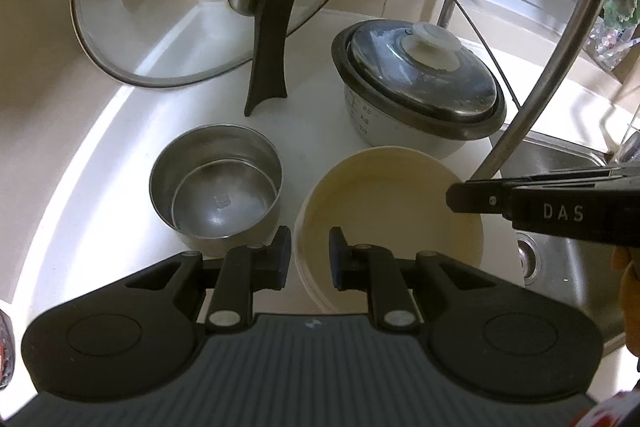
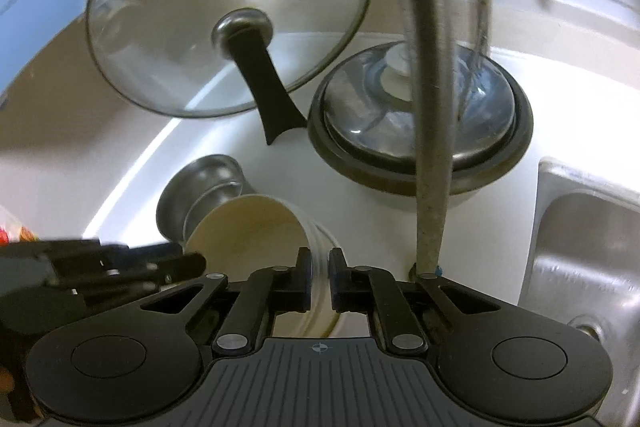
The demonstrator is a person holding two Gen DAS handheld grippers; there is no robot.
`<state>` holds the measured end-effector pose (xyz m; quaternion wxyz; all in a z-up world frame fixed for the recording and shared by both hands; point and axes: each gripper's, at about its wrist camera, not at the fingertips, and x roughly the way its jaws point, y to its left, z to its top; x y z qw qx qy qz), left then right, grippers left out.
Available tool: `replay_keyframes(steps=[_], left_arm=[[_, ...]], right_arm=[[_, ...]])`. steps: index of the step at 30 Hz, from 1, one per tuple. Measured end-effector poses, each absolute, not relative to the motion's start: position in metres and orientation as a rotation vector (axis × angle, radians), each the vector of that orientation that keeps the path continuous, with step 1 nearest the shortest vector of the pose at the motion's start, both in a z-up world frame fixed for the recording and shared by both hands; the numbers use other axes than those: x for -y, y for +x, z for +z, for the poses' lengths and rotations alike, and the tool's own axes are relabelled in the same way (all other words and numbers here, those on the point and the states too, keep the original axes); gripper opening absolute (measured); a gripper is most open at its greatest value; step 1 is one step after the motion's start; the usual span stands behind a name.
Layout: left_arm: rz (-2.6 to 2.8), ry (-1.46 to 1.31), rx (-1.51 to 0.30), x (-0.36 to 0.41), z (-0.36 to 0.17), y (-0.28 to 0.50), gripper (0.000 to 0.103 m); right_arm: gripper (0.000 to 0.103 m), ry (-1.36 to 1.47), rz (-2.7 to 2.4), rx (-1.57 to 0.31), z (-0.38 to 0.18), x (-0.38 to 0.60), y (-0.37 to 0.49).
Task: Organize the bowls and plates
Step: 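Carry the cream bowls onto the white floral bowl and release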
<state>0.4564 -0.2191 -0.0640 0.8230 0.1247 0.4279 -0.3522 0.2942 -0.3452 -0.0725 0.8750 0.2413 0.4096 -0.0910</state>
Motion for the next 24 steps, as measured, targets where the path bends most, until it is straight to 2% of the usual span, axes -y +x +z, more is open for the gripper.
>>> replay_keyframes(steps=[14,19,24], left_arm=[[-0.767,0.274,-0.879,0.221,-0.056,0.455,0.015],[-0.762,0.275,-0.889,0.223,-0.059,0.455,0.016],[-0.759,0.266,-0.883,0.220,-0.056,0.455,0.015]], right_arm=[[0.010,0.872,-0.218,-0.851,-0.082,0.380,0.283],[0.010,0.853,-0.218,-0.869,-0.078,0.380,0.286],[0.010,0.699,-0.217,-0.873,-0.070,0.364,0.290]])
